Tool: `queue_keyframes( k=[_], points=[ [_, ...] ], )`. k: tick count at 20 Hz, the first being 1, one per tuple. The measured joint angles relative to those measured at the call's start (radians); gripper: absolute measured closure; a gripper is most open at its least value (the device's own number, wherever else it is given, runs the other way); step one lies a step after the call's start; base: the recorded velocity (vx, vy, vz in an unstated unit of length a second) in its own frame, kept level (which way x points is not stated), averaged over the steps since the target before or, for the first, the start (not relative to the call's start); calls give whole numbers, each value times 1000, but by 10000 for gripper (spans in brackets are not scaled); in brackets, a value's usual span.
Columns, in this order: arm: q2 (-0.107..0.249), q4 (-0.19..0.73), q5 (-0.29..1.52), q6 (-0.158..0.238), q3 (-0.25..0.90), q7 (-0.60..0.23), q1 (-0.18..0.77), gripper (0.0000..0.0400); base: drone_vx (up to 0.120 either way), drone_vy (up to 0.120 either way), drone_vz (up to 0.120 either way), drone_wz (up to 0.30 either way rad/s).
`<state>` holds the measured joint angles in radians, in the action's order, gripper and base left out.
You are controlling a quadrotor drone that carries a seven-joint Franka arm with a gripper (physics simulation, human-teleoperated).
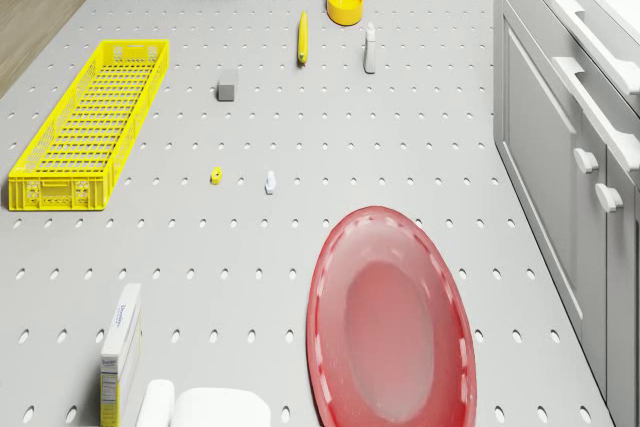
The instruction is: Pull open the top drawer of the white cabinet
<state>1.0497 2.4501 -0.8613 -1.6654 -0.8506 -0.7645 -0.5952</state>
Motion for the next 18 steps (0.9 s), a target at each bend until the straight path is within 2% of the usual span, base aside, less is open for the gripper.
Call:
queue_keyframes(
  k=[2, 6, 18],
  points=[
    [6, 1, 5, -6, -2, -4, -6, 95, 120, 0, 0, 0],
    [18, 2, 14, -16, -6, -12, -17, 95, 120, 0, 100, 0],
    [50, 6, 40, -44, -15, -33, -47, 95, 120, 0, 0, 0]
  ],
)
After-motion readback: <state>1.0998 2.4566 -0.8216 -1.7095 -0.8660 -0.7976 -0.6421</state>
